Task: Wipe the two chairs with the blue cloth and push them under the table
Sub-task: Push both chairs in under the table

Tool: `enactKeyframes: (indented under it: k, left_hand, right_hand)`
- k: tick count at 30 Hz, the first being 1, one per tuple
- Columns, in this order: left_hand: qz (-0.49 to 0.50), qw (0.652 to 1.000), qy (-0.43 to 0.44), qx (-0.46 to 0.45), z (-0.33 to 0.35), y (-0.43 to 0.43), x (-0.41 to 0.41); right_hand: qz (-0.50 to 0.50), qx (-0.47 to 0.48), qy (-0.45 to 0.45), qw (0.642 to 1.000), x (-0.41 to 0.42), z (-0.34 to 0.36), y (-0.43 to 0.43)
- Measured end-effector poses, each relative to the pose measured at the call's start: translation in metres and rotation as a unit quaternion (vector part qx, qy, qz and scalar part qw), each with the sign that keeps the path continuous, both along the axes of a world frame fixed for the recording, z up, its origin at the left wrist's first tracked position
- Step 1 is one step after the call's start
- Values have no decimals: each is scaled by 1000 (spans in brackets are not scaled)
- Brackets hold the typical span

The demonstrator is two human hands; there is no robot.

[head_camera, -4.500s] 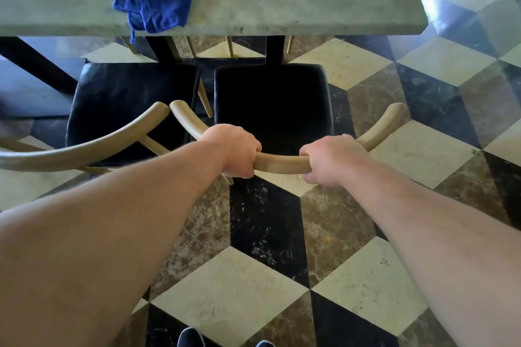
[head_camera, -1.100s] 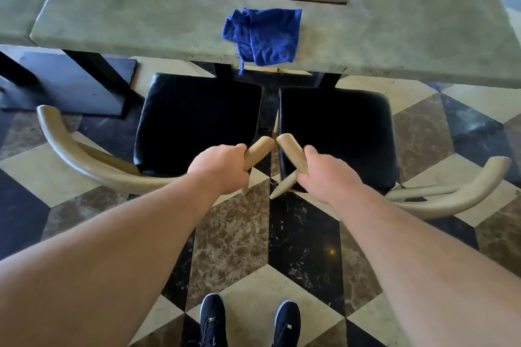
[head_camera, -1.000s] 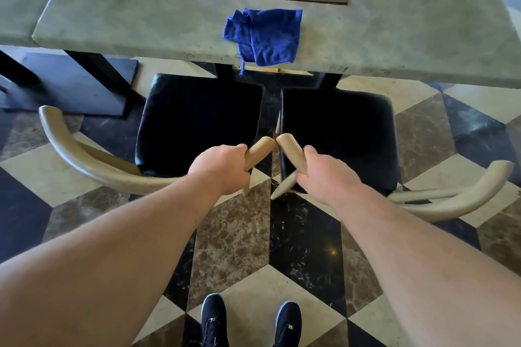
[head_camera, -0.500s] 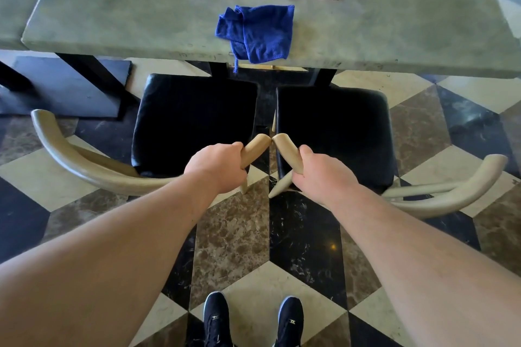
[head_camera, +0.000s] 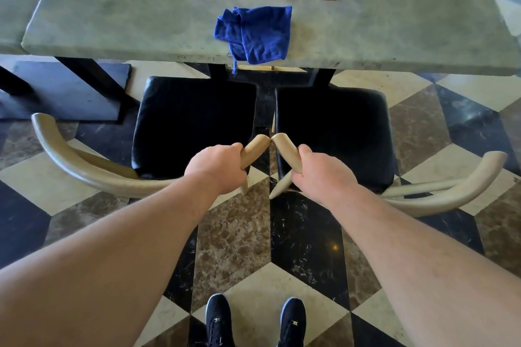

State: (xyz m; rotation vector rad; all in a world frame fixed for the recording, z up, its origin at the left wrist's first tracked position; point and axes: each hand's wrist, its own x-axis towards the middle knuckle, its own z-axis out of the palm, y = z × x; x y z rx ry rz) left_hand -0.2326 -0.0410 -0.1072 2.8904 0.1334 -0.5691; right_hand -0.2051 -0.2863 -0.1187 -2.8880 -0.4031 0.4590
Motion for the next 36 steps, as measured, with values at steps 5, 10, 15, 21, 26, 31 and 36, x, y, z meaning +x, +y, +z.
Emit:
enactKeyframes:
  k: [5, 10, 15, 21, 26, 31, 36]
  left_hand:
    - [6, 1000, 7, 0, 0, 0, 2]
    - [6, 1000, 14, -3, -1, 0, 4]
    - [6, 1000, 22, -6, 0, -1, 5]
    - [9, 1000, 24, -8, 2, -2, 4]
    - [8, 999, 30, -10, 5, -2, 4]
    - [13, 999, 33, -10, 8, -2, 3]
    - [15, 1000, 26, -8, 8, -3, 2]
  right_hand:
    - [-9, 1, -8, 1000, 3, -1, 6]
    - [-13, -2, -21, 1000, 5, -4, 9]
    - [-9, 0, -7, 1000, 6, -2, 7]
    - [-3, -5, 10, 1000, 5, 2, 4]
    - [-9, -9, 0, 1000, 4, -1, 6]
    - [-15, -14, -4, 1000, 6, -2, 9]
    - [-14, -14, 0, 1000, 5, 2, 9]
